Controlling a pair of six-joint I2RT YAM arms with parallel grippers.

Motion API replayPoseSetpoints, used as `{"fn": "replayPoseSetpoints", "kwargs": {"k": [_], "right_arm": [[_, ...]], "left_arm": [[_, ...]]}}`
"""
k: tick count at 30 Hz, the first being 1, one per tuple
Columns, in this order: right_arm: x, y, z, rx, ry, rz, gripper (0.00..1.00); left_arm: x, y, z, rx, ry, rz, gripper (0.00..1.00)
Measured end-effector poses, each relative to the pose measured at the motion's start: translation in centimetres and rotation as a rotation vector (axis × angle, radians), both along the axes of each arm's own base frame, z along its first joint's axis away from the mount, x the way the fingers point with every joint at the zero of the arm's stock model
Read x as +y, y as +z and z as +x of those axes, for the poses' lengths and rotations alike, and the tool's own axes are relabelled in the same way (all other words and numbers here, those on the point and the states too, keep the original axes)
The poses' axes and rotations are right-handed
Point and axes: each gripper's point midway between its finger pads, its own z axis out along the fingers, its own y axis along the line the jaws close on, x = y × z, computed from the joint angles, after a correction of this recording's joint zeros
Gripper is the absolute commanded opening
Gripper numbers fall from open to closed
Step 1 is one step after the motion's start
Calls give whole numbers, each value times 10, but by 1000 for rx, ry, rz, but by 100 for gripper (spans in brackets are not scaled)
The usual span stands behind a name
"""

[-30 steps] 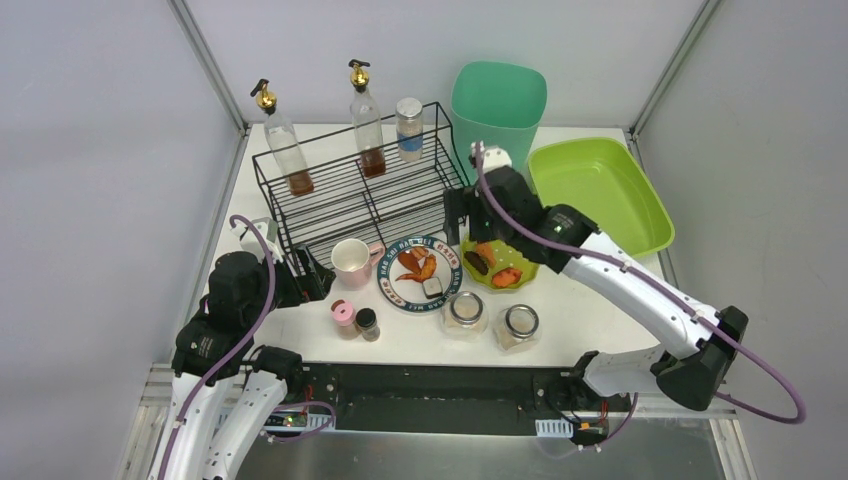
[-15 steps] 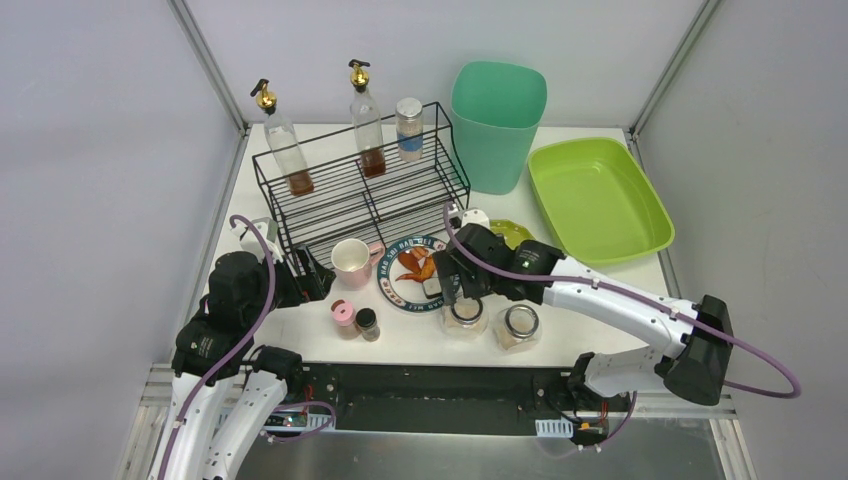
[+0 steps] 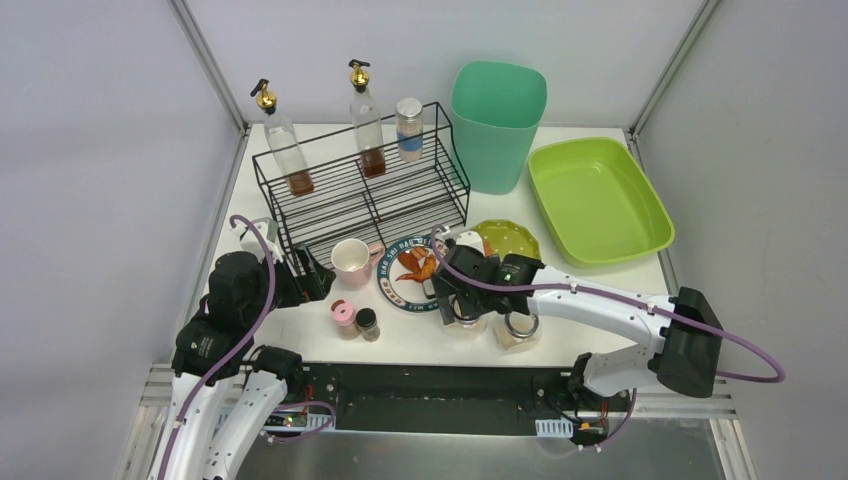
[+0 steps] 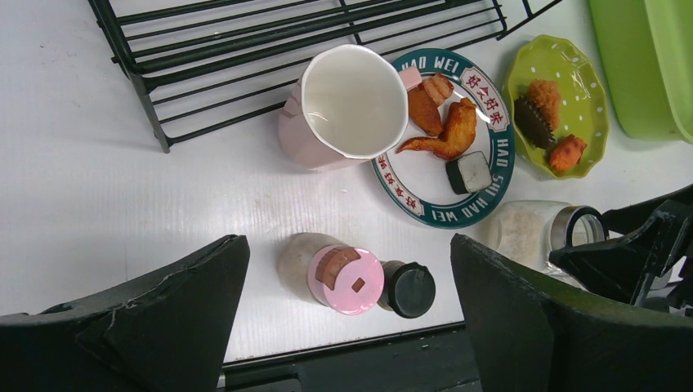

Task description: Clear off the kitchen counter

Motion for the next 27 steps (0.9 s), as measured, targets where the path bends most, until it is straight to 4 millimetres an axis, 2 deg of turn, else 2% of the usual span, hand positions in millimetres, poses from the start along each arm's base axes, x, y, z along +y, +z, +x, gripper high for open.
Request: {"fn": "replayPoseSetpoints", "kwargs": {"k": [8, 17, 20, 22, 27], "right_arm": [[4, -7, -6, 12, 10, -14, 97], [4, -15, -5, 19, 5, -46, 79], [4, -13, -3, 11, 3, -45, 72], [6, -10, -2, 5, 4, -41, 64], [6, -9, -2, 0, 4, -43, 36]], "left_arm": [[0, 0, 0, 0, 0, 0, 99], [0, 0, 0, 3, 0, 1, 99], [0, -1, 0, 3, 0, 0, 99], [0, -1, 0, 4, 0, 1, 99], [0, -1, 1, 7, 0, 2, 99]]}}
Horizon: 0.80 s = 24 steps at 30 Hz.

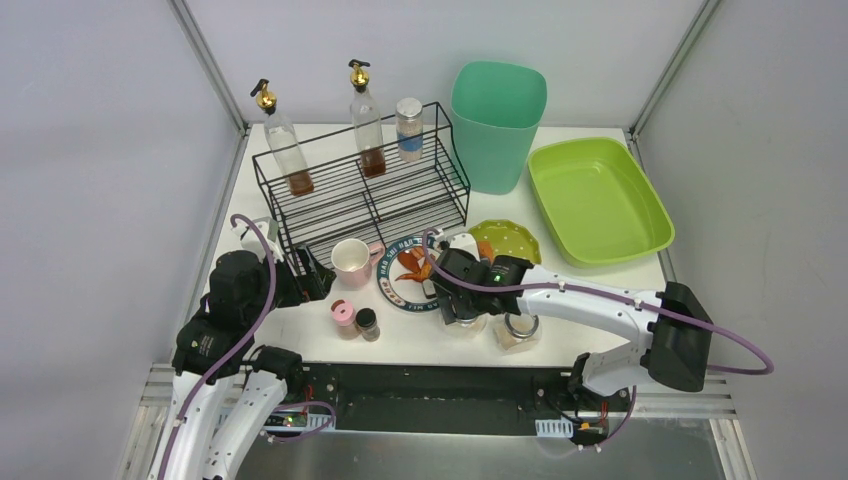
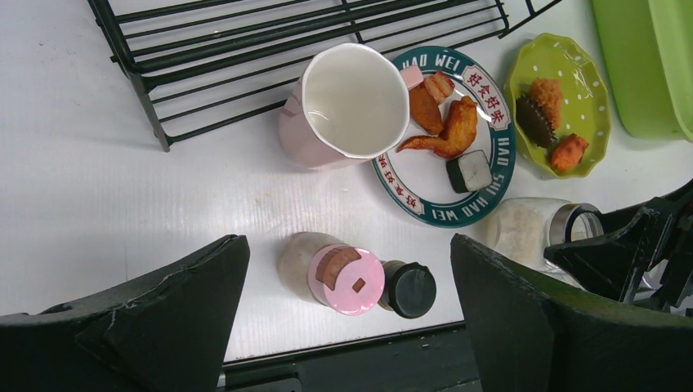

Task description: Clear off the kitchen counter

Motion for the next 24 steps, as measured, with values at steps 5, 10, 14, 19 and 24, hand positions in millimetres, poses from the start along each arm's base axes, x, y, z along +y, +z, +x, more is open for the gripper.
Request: {"fn": "replayPoseSetpoints", "kwargs": {"k": [5, 10, 14, 19, 24], "right_arm": [[-1, 2, 0, -8, -3, -7, 18], [-1, 16, 6, -36, -13, -11, 12], [8, 45, 15, -82, -16, 20, 9], [21, 94, 32, -154, -9, 85, 3], [32, 133, 65, -211, -28, 119, 0]], "left_arm": [[0, 0, 0, 0, 0, 0, 99], [0, 0, 0, 0, 0, 0, 99], [0, 0, 0, 0, 0, 0, 99], [0, 0, 0, 0, 0, 0, 99], [0, 0, 0, 0, 0, 0, 99]]}}
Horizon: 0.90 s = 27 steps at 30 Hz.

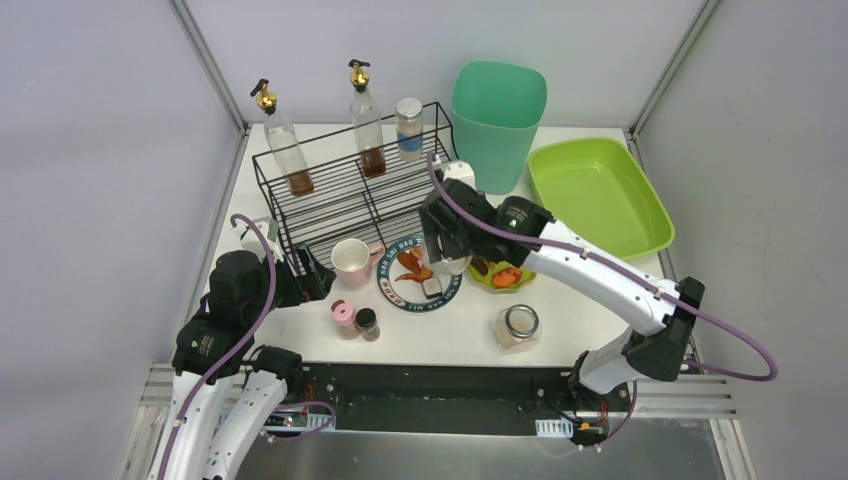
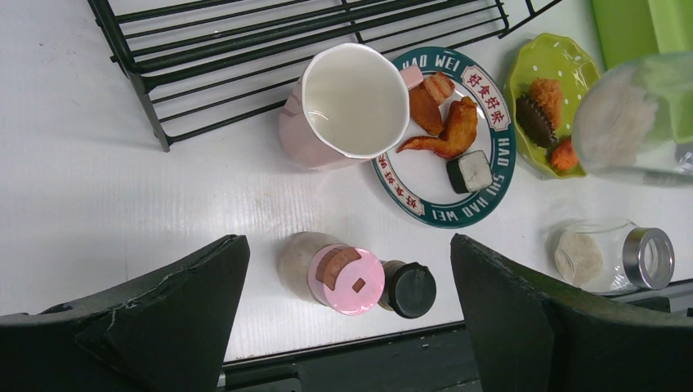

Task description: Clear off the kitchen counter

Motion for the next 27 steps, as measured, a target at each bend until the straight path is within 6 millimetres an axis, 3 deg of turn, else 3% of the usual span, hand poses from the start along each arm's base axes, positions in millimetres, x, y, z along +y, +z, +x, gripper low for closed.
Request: {"fn": "replayPoseSetpoints", "kwargs": {"k": [7, 13, 18, 23, 27], "right_arm": [[19, 49, 59, -73, -31, 48, 0], [31, 69, 114, -101, -70, 83, 0], [45, 61, 154, -101, -91, 89, 0], [46, 36, 170, -58, -103, 66, 0], [43, 26, 181, -38, -116, 67, 10]], "left_arm": [[0, 0, 0, 0, 0, 0, 99], [0, 0, 0, 0, 0, 0, 99], [0, 0, 0, 0, 0, 0, 99], [0, 0, 0, 0, -2, -1, 99], [-1, 0, 0, 1, -4, -2, 99]]}}
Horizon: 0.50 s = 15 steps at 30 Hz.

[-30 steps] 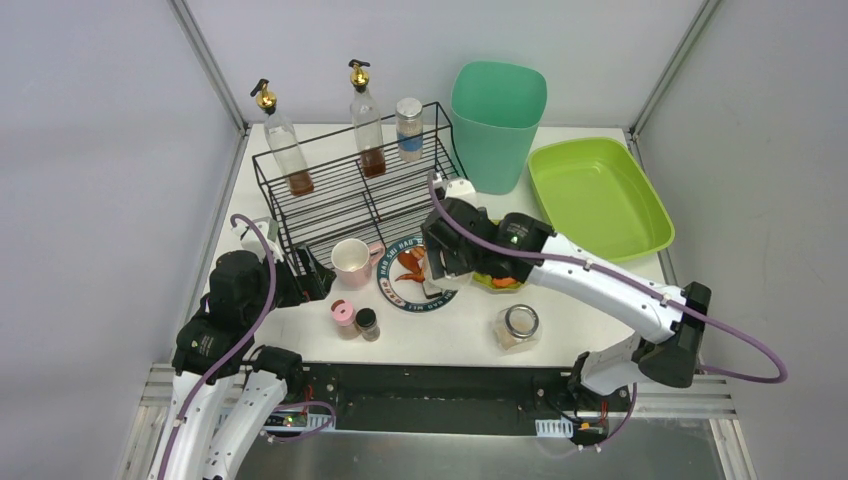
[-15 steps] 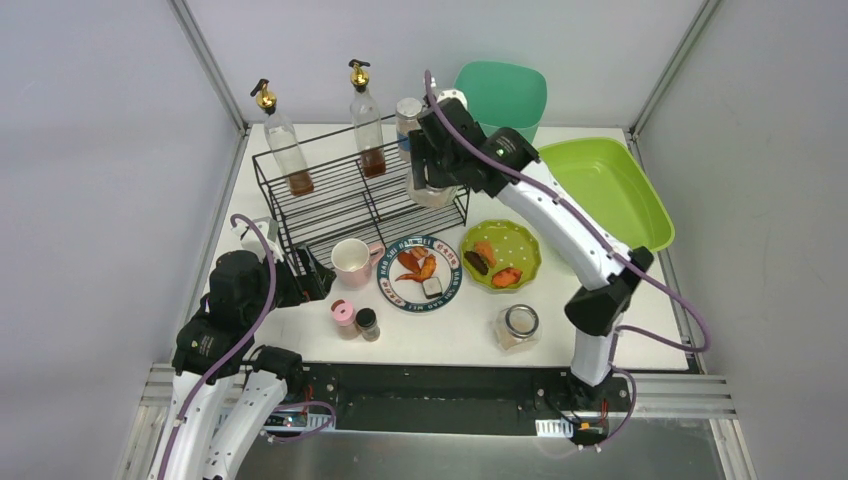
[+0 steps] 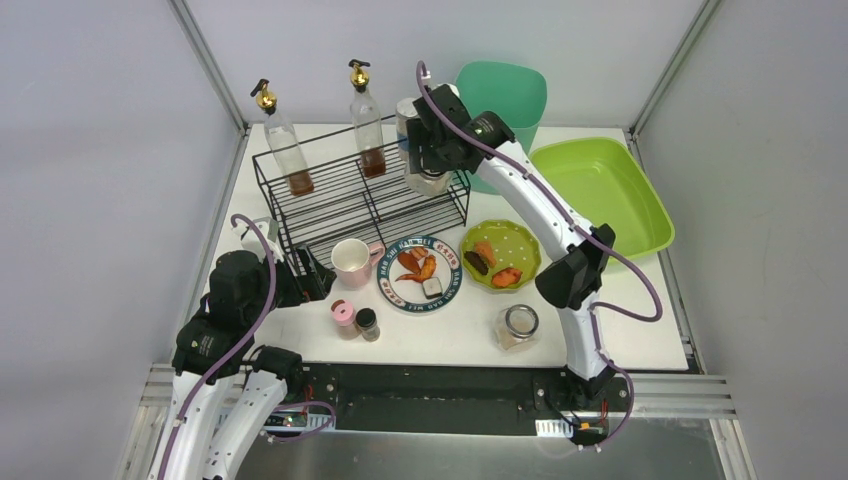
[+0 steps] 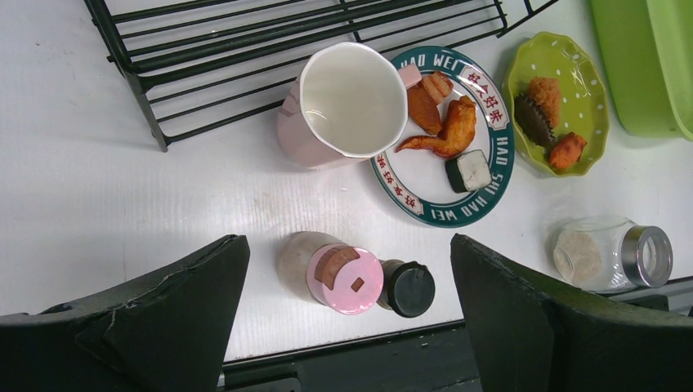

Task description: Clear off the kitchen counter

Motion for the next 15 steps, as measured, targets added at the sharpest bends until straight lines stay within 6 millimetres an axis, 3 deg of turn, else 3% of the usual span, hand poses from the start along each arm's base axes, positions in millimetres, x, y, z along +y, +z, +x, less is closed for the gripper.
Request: {"fn": "replayPoseSetpoints", "kwargs": {"k": [11, 15], "right_arm": [[-1, -10, 12, 19, -13, 8, 37], [1, -11, 17, 17, -16, 17, 59]], "left_arm": [[0, 0, 0, 0, -1, -1, 99], [0, 0, 0, 0, -1, -1, 99]]}}
